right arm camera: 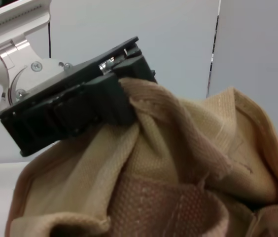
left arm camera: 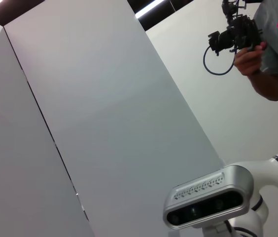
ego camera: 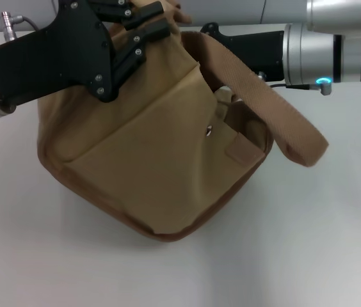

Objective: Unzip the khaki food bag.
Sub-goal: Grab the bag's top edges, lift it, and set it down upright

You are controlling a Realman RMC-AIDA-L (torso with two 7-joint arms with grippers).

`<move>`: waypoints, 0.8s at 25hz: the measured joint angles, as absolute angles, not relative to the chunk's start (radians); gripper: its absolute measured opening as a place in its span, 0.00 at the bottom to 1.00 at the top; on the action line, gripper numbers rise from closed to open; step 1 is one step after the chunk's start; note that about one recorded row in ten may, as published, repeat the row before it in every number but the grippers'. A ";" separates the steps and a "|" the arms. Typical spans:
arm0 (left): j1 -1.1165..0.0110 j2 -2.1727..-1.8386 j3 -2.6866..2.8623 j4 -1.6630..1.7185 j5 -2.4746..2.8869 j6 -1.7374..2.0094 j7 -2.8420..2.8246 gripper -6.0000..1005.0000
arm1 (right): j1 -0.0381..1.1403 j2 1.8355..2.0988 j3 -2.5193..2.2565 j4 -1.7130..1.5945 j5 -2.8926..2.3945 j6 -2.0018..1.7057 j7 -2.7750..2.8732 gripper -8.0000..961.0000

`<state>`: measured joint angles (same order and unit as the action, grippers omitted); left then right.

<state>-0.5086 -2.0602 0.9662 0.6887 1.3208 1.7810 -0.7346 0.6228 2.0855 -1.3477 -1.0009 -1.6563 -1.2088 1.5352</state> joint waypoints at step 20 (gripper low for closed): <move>-0.503 -2.068 0.936 0.687 1.312 1.767 -0.723 0.09 | 0.532 2.078 -1.225 -0.983 -1.669 -1.403 1.404 0.01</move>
